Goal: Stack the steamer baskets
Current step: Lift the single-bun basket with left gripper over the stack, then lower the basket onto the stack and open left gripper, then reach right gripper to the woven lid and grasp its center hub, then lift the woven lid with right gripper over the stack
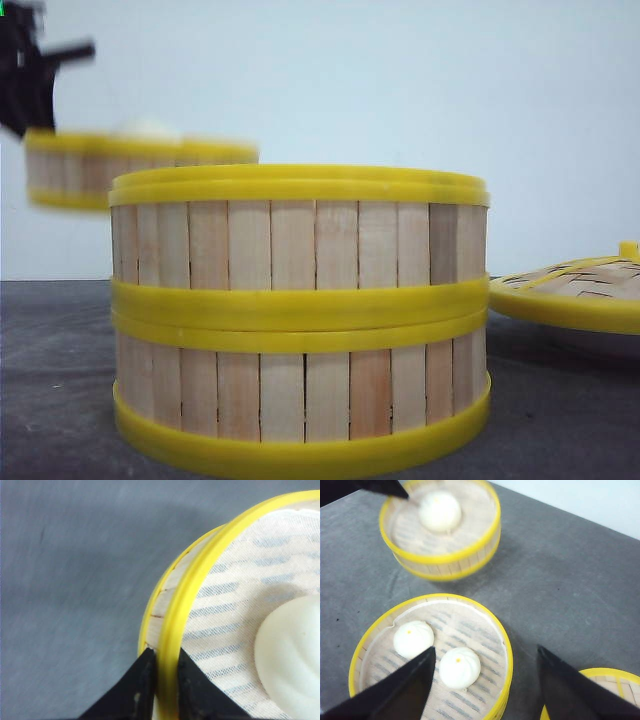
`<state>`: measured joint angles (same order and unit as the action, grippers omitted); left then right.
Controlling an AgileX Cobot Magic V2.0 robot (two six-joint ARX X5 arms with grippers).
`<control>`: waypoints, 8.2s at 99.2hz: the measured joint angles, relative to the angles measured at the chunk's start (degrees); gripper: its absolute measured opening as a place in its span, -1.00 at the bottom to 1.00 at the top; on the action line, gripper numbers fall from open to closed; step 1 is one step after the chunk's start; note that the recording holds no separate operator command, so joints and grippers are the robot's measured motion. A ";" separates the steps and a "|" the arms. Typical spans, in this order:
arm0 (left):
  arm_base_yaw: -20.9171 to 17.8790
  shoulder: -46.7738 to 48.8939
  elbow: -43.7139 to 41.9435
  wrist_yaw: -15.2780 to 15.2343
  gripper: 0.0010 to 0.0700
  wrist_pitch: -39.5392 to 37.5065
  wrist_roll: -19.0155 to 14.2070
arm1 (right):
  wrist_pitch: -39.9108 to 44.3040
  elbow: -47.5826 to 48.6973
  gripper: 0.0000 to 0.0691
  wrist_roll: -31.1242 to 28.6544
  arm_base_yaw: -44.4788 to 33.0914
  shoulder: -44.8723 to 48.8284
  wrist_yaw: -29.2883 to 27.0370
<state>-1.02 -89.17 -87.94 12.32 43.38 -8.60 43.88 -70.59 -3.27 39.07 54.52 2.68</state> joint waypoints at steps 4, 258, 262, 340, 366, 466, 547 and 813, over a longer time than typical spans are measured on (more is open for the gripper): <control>-0.02 1.55 -0.44 2.25 -0.94 0.07 -0.11 | 0.00 0.00 0.14 0.04 0.00 -0.33 -0.52; 28.81 -0.90 -0.13 1.01 -0.94 16.37 6.29 | 2.14 -3.28 0.14 -0.02 -0.02 -5.46 -7.43; 28.81 -0.90 -0.13 0.74 -0.94 16.37 6.29 | 2.14 -3.28 0.14 -0.02 -0.02 -5.46 -7.43; 28.30 -0.90 -0.13 -0.37 -0.58 17.25 6.29 | 2.14 -3.28 0.20 -0.02 -0.02 -5.46 -7.43; 28.15 -0.61 -0.13 -0.39 -0.35 17.20 6.29 | 2.27 -3.28 0.39 -0.02 -0.02 -5.46 -7.43; 26.43 40.50 4.13 -8.15 -0.35 6.51 7.78 | 15.10 -2.84 0.45 -4.52 -21.09 8.09 -6.58; 26.43 64.30 27.71 -8.13 -0.35 2.73 3.19 | 2.08 8.02 0.12 -4.33 -28.41 26.60 -3.02; 26.43 64.54 27.71 -8.13 -0.35 4.13 3.19 | 20.24 -27.63 -0.84 -1.68 -12.81 24.28 9.29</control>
<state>25.41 -24.62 -60.23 4.19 47.51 -5.41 64.12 -98.21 -4.95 26.26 78.81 11.97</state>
